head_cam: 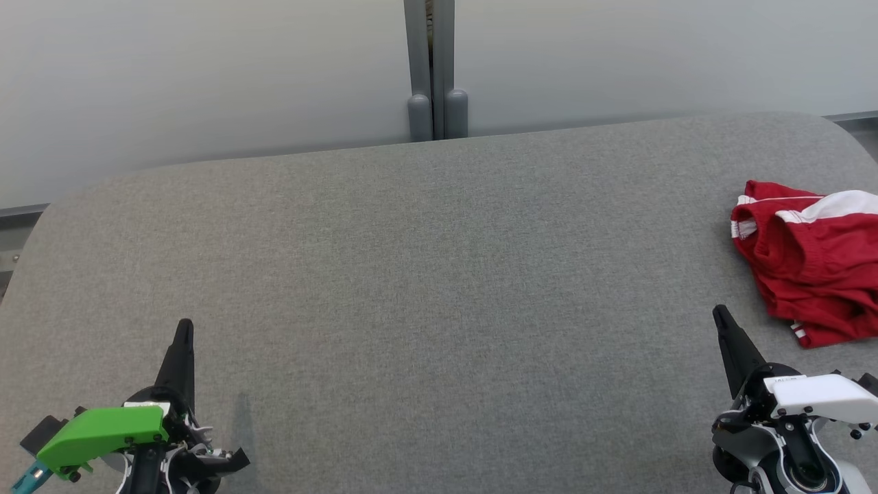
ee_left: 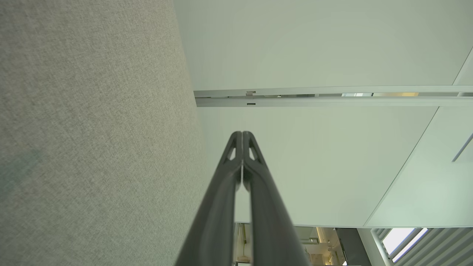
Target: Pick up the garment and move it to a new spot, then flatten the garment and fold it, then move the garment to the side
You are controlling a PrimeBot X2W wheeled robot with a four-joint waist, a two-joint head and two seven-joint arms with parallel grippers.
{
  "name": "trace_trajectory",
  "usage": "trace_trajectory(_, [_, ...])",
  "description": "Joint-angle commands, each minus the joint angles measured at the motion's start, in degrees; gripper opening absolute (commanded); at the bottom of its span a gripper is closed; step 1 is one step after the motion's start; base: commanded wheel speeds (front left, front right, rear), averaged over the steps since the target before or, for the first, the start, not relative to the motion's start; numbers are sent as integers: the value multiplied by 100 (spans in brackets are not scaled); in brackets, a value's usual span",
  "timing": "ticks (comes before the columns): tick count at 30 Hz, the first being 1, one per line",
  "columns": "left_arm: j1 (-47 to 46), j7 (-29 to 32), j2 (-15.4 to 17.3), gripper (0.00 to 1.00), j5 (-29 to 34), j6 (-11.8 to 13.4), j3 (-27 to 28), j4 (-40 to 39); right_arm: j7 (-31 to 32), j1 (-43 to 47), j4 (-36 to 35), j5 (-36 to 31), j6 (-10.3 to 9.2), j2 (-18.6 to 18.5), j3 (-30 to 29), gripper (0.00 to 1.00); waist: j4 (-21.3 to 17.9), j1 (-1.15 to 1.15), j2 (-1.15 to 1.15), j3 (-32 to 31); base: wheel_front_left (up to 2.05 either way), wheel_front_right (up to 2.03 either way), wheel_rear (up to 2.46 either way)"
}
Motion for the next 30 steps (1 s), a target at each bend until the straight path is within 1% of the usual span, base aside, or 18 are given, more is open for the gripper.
trace_trajectory(1, [-58,4,10,0,10,-28,26,-4,17,17,-21,20,-2,-32,-11,0,0,0,0,0,0,0,0])
trace_trajectory(30, [-60,16,2,0,25,-28,34,-4,17,17,-21,20,-2,-32,-10,0,0,0,0,0,0,0,0])
